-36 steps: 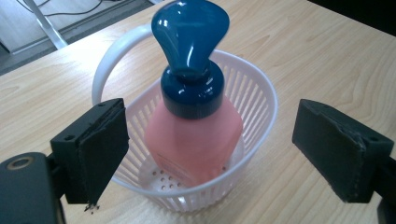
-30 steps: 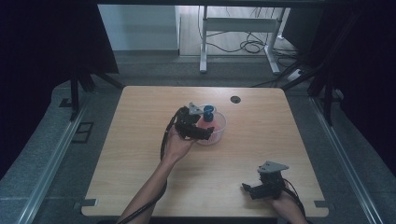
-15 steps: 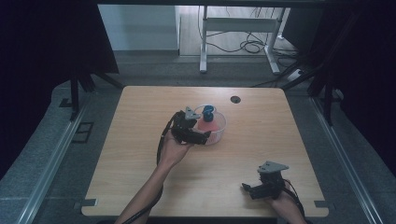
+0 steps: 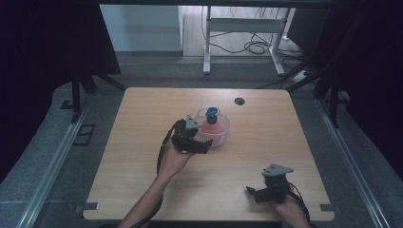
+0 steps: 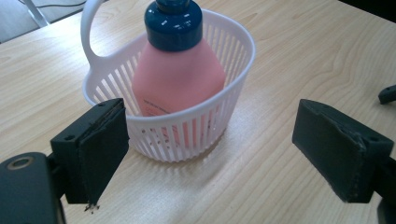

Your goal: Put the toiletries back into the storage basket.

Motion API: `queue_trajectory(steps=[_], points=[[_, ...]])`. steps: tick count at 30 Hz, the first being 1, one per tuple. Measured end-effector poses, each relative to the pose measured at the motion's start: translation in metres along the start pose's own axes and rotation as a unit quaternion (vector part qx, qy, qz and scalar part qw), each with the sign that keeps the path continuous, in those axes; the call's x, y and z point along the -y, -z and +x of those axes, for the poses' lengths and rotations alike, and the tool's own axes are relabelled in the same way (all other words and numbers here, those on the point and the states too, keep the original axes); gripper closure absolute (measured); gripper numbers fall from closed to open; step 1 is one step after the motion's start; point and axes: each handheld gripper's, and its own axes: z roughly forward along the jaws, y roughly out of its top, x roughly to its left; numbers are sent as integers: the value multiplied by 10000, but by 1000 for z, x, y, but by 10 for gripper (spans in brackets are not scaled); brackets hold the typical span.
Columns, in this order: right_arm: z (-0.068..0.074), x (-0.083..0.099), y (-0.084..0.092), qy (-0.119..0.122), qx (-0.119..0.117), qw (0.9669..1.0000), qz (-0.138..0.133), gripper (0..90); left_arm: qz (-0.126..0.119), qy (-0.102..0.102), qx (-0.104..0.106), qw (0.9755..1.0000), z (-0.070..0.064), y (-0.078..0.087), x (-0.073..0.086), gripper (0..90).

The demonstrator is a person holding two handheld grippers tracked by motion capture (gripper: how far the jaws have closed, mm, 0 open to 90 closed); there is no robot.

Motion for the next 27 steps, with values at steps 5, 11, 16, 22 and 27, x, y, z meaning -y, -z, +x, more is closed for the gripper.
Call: queue_trajectory(steps=[5, 11, 16, 22, 27], points=[[0, 0, 0, 8, -8, 10000, 0, 0, -41, -1, 39, 10000, -2, 4, 5, 107], [0, 0, 0, 8, -9, 10000, 0, 0, -66, -25, 83, 9999, -3, 10, 11, 107], [0, 0, 0, 10, -10, 10000, -9, 0, -93, -46, 83, 9999, -4, 16, 16, 108], [0, 0, 0, 10, -11, 10000, -7, 0, -112, -54, 86, 9999, -4, 22, 23, 108], [0, 0, 0, 10, -11, 10000, -7, 0, -113, -46, 111, 9999, -4, 26, 28, 108]])
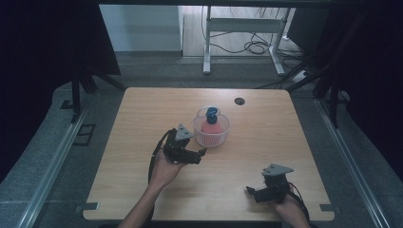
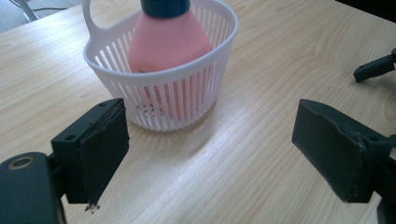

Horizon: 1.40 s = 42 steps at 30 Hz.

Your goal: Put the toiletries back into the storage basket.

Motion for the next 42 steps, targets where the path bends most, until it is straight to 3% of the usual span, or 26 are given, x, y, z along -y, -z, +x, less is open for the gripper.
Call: queue_trajectory(steps=[42], points=[[0, 0, 0, -7, 0, 10000, -5, 0, 10, 292, -125, 9995, 6, 37, 57, 110]])
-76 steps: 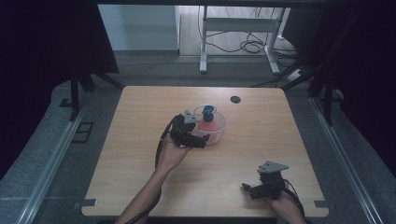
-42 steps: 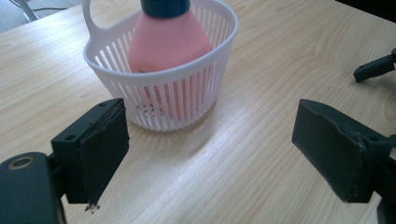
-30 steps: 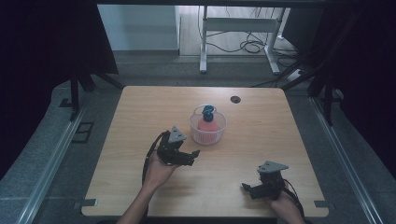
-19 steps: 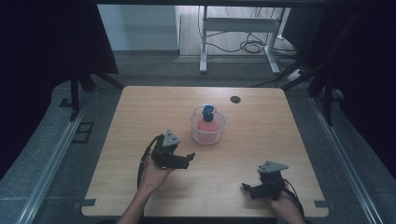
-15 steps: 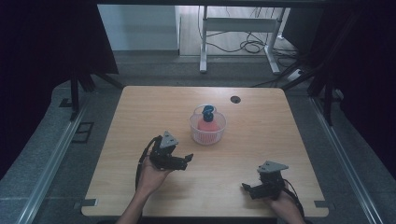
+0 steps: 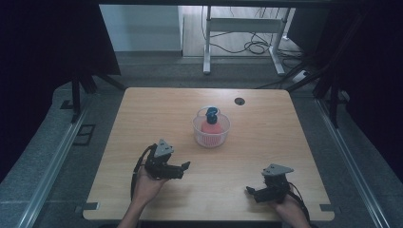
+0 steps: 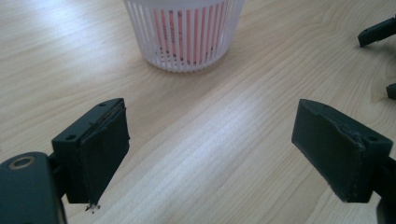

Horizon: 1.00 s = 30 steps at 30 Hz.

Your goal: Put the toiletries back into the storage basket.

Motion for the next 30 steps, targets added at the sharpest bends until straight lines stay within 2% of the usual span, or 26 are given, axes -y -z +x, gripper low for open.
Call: queue_trajectory(steps=[21, 30], points=[[0, 0, 0, -12, 1, 10000, 6, 0, 78, 290, -4, 9995, 4, 7, 44, 110], [0, 0, 0, -6, 1, 10000, 2, 0, 175, 291, -71, 9994, 4, 11, 56, 110]])
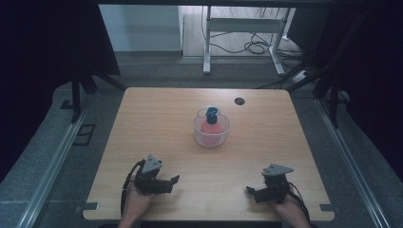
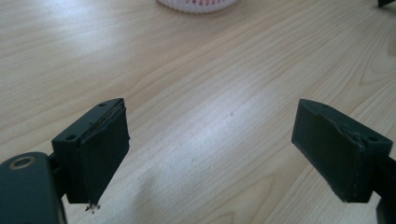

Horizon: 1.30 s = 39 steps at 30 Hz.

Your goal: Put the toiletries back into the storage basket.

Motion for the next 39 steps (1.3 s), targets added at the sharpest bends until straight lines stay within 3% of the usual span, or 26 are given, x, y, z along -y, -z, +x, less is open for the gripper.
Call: queue_trajectory(steps=[15, 27, 30, 39], points=[[0, 0, 0, 3, 1, 10000, -2, 0, 297, -135, -65, 9994, -5, -6, 17, 110], [0, 0, 0, 1, 1, 10000, -3, 0, 667, -223, -49, 9975, -8, -17, 26, 111], [0, 0, 0, 3, 1, 10000, -3, 0, 692, -304, -117, 9971, -11, -18, 26, 113], [0, 0, 0, -4, 0, 10000, -5, 0, 602, -279, -142, 9977, -12, -18, 29, 103]])
